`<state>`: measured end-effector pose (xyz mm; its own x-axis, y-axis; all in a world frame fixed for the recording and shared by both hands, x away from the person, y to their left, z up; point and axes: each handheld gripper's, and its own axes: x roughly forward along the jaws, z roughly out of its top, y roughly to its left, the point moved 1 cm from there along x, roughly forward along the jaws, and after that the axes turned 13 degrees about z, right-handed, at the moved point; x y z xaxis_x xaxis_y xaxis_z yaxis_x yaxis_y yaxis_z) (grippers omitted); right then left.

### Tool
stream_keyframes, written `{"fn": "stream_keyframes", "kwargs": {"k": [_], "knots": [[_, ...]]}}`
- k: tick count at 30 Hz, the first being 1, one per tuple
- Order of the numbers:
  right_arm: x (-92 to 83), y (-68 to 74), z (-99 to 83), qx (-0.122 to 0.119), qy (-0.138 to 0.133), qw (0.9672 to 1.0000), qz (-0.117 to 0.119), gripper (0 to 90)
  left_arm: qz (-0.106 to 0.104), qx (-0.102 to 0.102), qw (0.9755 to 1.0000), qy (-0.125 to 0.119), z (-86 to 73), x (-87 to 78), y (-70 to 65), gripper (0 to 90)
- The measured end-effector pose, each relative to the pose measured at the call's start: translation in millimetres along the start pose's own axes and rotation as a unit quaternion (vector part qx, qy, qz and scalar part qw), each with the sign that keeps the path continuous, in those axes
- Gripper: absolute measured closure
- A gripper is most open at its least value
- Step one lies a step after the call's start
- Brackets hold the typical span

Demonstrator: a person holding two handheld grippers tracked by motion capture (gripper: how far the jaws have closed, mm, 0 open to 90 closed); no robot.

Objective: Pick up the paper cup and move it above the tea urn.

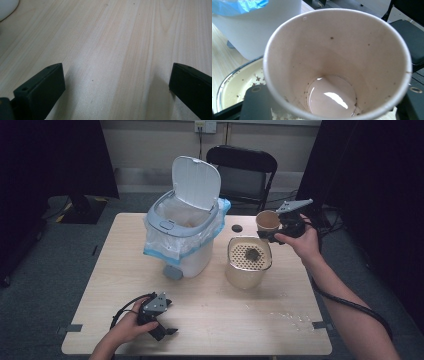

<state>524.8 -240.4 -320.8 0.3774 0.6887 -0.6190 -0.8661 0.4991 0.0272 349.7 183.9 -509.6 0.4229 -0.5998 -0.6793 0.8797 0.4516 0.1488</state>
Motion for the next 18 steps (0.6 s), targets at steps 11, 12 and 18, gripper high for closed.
{"fn": "stream_keyframes", "kwargs": {"k": [11, 12, 18], "knots": [[2.3, 5.4, 12.7, -0.008, -0.001, 0.9999, 0.008, 29.0, -0.001, 0.002, 1.0000, 0.002, 0.1, -0.1, 0.4, 0.0], [2.6, 5.8, 13.4, -0.008, -0.001, 0.9999, 0.008, 29.0, -0.001, 0.002, 1.0000, 0.001, 0.0, -0.1, 0.3, 0.0], [3.1, 9.3, 18.4, -0.007, -0.002, 0.9999, 0.013, 29.0, 0.000, 0.001, 1.0000, 0.000, 0.0, 0.0, 0.2, 0.0]]}}
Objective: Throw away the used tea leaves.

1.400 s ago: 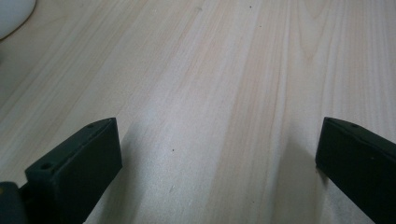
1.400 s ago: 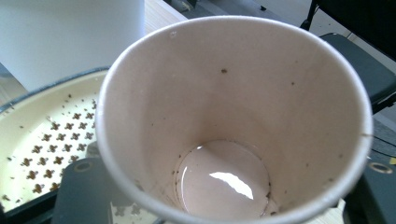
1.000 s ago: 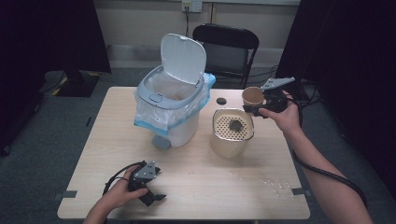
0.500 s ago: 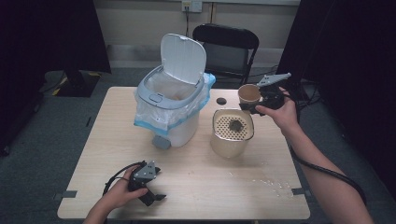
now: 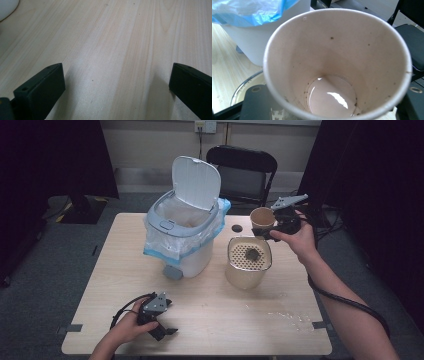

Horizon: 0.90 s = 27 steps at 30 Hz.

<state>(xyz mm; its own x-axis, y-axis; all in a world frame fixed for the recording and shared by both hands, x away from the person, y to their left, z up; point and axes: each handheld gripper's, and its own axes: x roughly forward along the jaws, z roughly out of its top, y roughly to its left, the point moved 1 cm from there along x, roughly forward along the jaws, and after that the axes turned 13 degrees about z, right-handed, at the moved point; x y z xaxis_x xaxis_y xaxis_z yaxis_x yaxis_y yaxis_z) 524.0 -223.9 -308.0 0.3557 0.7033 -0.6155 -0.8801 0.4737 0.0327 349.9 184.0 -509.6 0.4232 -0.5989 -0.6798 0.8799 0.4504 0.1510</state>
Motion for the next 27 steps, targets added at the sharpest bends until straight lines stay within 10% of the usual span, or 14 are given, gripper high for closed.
{"fn": "stream_keyframes", "kwargs": {"k": [27], "knots": [[0.9, 4.8, 34.4, -0.002, 0.004, 0.9996, 0.026, 28.9, -0.002, 0.002, 1.0000, 0.002, 0.2, -0.3, 0.4, 0.0]]}}
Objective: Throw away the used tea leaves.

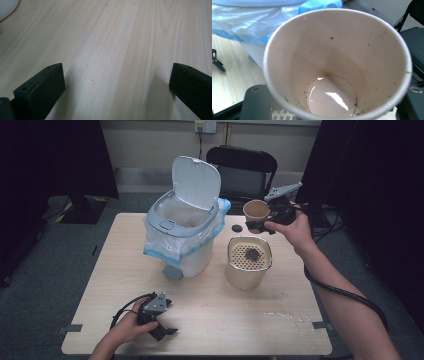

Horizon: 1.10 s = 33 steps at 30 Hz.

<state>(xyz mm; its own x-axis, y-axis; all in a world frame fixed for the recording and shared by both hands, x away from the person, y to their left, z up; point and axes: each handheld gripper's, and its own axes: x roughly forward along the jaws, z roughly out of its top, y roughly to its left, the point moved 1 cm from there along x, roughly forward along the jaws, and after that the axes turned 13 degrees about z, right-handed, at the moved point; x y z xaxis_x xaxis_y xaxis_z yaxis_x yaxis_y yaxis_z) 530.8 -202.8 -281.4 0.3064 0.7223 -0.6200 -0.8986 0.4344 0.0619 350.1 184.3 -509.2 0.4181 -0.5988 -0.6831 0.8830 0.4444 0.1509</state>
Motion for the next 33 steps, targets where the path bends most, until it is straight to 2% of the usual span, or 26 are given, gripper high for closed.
{"fn": "stream_keyframes", "kwargs": {"k": [15, 20, 33], "knots": [[-1.6, 11.3, 31.5, -0.006, 0.001, 0.9998, 0.019, 29.0, 0.000, 0.000, 1.0000, 0.005, 0.2, -0.5, 0.1, 0.0], [-1.5, 13.8, 38.8, -0.012, 0.013, 0.9997, 0.018, 29.0, 0.000, 0.001, 1.0000, 0.005, 0.2, -0.5, 0.1, 0.0], [-0.8, 18.4, 56.0, -0.015, 0.013, 0.9993, 0.030, 28.9, 0.000, 0.001, 1.0000, 0.005, 0.2, -0.5, 0.1, 0.0]]}}
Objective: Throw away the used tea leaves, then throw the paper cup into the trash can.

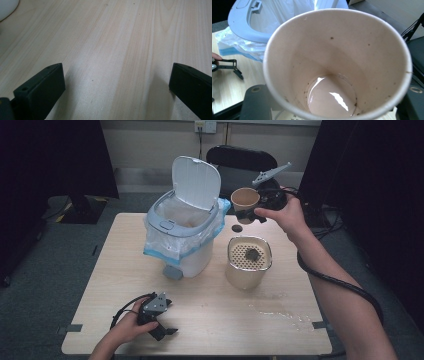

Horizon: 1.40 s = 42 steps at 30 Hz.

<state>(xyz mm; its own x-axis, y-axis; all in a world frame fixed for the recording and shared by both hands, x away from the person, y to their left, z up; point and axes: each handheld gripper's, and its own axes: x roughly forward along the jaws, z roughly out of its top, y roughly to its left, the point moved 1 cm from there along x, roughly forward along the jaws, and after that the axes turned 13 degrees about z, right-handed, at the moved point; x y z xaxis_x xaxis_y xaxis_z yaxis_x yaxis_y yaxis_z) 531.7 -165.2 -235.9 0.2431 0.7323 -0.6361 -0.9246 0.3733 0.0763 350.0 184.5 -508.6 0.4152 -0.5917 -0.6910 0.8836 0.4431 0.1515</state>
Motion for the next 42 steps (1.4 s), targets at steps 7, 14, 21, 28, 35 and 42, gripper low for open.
{"fn": "stream_keyframes", "kwargs": {"k": [7, 14, 21, 28, 35, 42], "knots": [[1.6, 5.1, 9.2, -0.006, -0.001, 1.0000, 0.006, 28.9, 0.001, 0.000, 1.0000, 0.000, 0.0, -0.2, 0.0, 0.0], [3.3, 10.0, 18.7, -0.013, 0.000, 0.9998, 0.013, 28.9, 0.000, 0.000, 1.0000, 0.000, 0.0, -0.1, 0.0, 0.0], [5.8, 14.5, 29.8, -0.017, -0.001, 0.9997, 0.017, 28.9, 0.000, 0.000, 1.0000, 0.000, 0.0, -0.1, 0.0, 0.0], [11.8, 20.0, 39.2, -0.025, 0.003, 0.9994, 0.026, 28.9, 0.000, -0.001, 1.0000, -0.001, 0.0, 0.0, 0.0, 0.0], [16.6, 24.0, 44.7, -0.025, -0.001, 0.9991, 0.035, 28.8, 0.000, 0.000, 1.0000, 0.000, 0.1, -0.1, 0.0, 0.0], [20.3, 28.4, 50.5, -0.026, -0.009, 0.9987, 0.042, 28.8, 0.000, 0.000, 1.0000, 0.000, 0.0, -0.1, 0.0, 0.0]]}}
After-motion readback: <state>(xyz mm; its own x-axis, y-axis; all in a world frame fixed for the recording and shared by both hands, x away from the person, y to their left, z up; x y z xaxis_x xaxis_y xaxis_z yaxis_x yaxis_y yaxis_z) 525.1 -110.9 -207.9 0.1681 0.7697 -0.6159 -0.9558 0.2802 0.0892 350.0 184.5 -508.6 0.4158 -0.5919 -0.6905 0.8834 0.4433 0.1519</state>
